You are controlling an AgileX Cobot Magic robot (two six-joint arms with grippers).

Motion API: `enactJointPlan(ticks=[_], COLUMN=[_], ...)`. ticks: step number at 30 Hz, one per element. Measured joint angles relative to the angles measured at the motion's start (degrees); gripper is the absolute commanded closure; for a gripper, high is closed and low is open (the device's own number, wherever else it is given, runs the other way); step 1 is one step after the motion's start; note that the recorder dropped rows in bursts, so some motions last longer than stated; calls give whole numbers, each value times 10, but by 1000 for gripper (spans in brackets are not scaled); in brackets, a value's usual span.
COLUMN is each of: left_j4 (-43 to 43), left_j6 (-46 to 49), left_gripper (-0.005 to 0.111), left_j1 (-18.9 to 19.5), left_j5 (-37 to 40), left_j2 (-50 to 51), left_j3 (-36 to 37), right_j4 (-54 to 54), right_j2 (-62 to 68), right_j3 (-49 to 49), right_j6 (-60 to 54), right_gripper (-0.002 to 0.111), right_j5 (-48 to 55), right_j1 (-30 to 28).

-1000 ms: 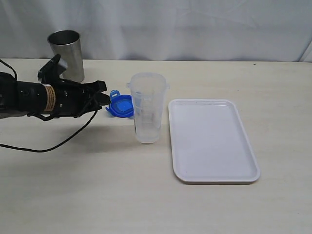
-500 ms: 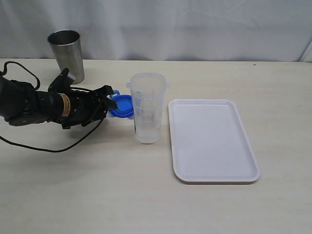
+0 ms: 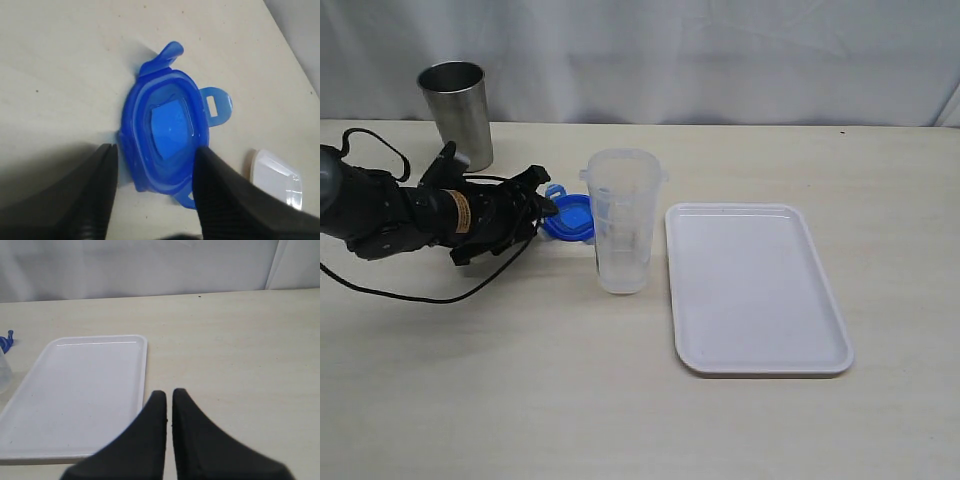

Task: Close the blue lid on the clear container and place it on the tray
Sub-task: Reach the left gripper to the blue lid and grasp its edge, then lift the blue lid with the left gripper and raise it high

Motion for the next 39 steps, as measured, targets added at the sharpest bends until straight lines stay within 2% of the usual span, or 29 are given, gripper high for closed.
enactJointPlan(ticks=[8, 18, 24, 32, 39], left_j4=[-7, -28, -30, 59, 95], left_j6=[0, 5, 8, 8, 10], left_gripper=[65, 106, 107, 107, 107], left_j1=[-6, -6, -6, -7, -7], left_j5=[24, 40, 38, 121, 201], left_j2=[6, 6, 6, -23, -82], left_j3=[0, 0, -4, -7, 11], right_j4=[0, 0, 0, 0, 0], right_j2=[0, 0, 0, 0, 0], right_j3=[0, 0, 0, 0, 0], right_j6=[0, 0, 0, 0, 0], right_gripper=[104, 104, 104, 104, 104], right_j5=[0, 0, 0, 0, 0], right_j1=[0, 0, 0, 0, 0])
